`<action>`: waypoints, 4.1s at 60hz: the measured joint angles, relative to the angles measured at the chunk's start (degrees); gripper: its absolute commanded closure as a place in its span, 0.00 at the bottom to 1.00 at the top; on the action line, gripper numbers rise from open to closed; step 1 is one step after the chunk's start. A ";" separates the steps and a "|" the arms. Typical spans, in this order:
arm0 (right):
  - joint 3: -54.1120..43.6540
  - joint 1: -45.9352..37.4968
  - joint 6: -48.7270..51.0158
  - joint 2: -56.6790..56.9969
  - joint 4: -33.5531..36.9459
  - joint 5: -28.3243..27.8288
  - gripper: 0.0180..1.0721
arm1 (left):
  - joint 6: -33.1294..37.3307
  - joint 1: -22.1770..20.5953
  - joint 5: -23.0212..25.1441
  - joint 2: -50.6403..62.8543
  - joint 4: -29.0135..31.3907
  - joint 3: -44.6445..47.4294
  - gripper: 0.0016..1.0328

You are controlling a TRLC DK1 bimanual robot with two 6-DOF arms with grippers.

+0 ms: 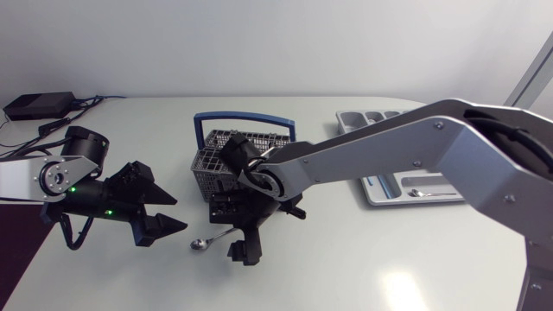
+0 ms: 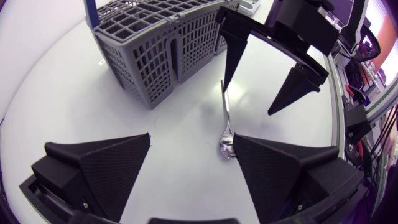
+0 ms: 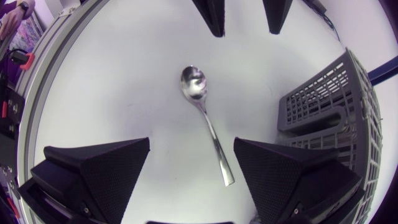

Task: Unload the cutlery basket into the drawer organizer.

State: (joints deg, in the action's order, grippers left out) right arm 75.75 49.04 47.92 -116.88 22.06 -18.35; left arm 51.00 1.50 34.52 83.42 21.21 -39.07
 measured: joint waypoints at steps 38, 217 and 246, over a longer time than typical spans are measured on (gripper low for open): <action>2.78 3.32 -4.98 -4.57 -4.07 4.98 0.32 | 0.02 2.89 1.27 0.76 -0.33 0.00 0.05; -8.85 -73.33 50.16 13.57 12.17 -4.98 0.95 | -10.58 -7.39 -2.03 -2.67 -1.88 -2.69 0.05; -6.05 -71.71 48.24 8.13 9.01 -2.03 0.04 | -12.04 -4.79 -2.27 -2.67 -4.17 -4.11 0.05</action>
State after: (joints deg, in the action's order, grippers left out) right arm 69.69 -22.68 96.16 -108.75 31.07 -20.38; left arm 38.96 -3.29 32.25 80.75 17.04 -43.18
